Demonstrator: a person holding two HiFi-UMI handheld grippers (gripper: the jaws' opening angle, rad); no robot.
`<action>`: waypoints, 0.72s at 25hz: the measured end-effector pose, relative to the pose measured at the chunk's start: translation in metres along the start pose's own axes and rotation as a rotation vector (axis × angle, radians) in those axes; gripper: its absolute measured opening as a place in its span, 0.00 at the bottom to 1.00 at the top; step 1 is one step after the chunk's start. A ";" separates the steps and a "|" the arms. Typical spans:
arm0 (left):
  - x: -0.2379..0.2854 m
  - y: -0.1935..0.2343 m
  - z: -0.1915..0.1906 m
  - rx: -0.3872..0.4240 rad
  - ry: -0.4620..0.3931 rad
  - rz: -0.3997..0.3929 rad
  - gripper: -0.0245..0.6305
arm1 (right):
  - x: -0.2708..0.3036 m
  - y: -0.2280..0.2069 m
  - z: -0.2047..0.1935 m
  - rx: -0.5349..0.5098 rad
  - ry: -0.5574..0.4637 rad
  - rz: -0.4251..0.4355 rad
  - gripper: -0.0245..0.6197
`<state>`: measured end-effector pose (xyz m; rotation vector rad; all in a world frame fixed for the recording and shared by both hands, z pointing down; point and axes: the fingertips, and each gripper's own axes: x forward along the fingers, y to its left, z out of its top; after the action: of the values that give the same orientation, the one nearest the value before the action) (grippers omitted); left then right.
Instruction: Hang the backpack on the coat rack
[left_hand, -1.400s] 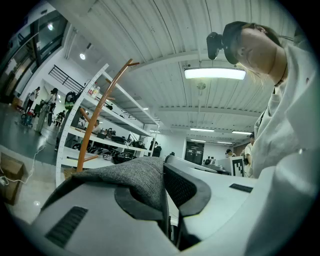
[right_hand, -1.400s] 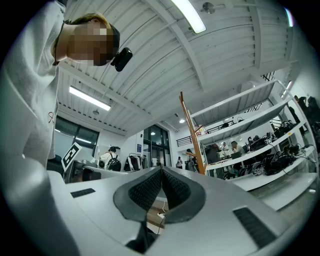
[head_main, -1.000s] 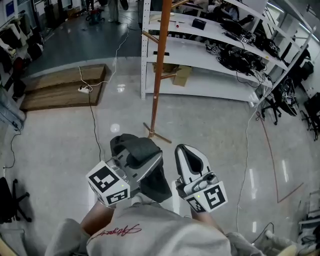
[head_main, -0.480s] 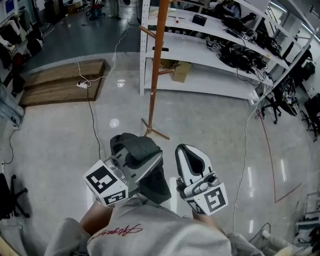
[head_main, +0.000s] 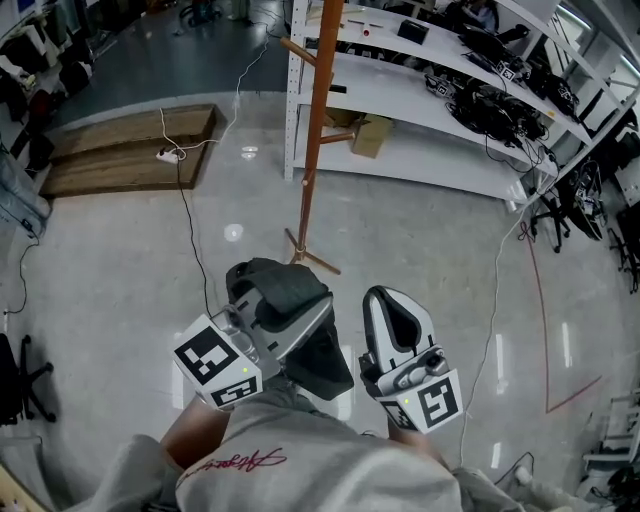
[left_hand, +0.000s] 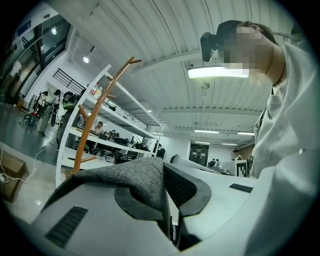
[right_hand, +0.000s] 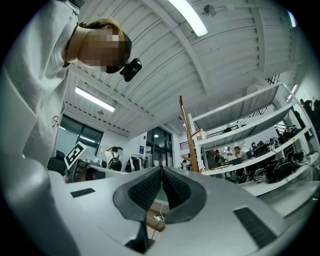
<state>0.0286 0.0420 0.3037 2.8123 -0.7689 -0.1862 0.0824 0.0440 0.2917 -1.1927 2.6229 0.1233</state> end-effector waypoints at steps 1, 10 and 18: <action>0.003 0.006 -0.001 -0.002 -0.001 0.002 0.11 | 0.004 -0.004 -0.003 0.001 0.000 -0.006 0.07; 0.036 0.072 -0.014 -0.044 0.025 -0.038 0.10 | 0.070 -0.053 -0.017 -0.061 -0.008 -0.039 0.07; 0.059 0.154 -0.026 -0.127 0.036 0.038 0.10 | 0.140 -0.091 -0.024 -0.056 -0.042 -0.053 0.07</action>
<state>0.0083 -0.1129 0.3622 2.6725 -0.7732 -0.1718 0.0576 -0.1228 0.2801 -1.2631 2.5654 0.2110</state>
